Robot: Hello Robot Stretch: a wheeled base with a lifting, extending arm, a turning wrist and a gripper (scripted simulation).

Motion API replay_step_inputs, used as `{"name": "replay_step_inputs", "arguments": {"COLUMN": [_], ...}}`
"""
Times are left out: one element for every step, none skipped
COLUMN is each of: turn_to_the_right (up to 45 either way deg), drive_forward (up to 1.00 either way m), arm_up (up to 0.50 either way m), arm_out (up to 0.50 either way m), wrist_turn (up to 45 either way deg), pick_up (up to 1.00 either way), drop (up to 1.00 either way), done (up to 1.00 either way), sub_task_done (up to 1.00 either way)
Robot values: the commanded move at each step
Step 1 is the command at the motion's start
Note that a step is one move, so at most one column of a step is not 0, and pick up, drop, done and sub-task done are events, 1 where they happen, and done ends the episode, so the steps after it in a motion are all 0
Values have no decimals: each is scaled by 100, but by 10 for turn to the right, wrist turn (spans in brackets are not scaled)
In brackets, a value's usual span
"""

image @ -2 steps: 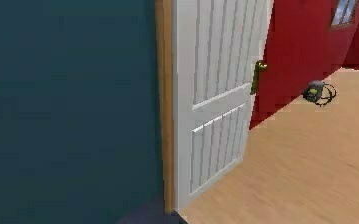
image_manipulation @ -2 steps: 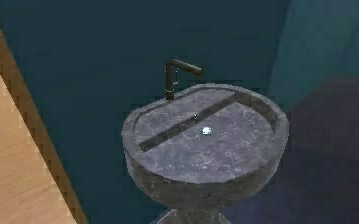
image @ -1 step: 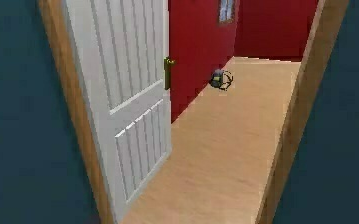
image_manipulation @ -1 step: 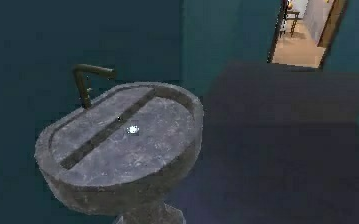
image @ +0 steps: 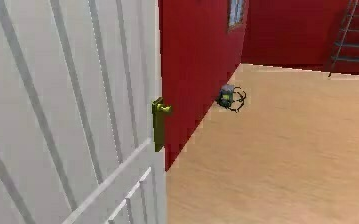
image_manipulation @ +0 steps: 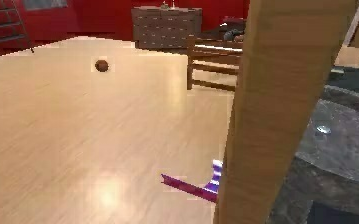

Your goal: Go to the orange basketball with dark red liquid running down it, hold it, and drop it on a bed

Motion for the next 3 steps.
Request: {"name": "replay_step_inputs", "arguments": {"turn_to_the_right": [450,90,0], "drive_forward": [0,0,100], "arm_up": [0,0,0], "arm_out": [0,0,0], "wrist_turn": [0,0,0], "pick_up": [0,0,0], "drop": [0,0,0], "done": [0,0,0], "sub_task_done": [0,0,0]}}
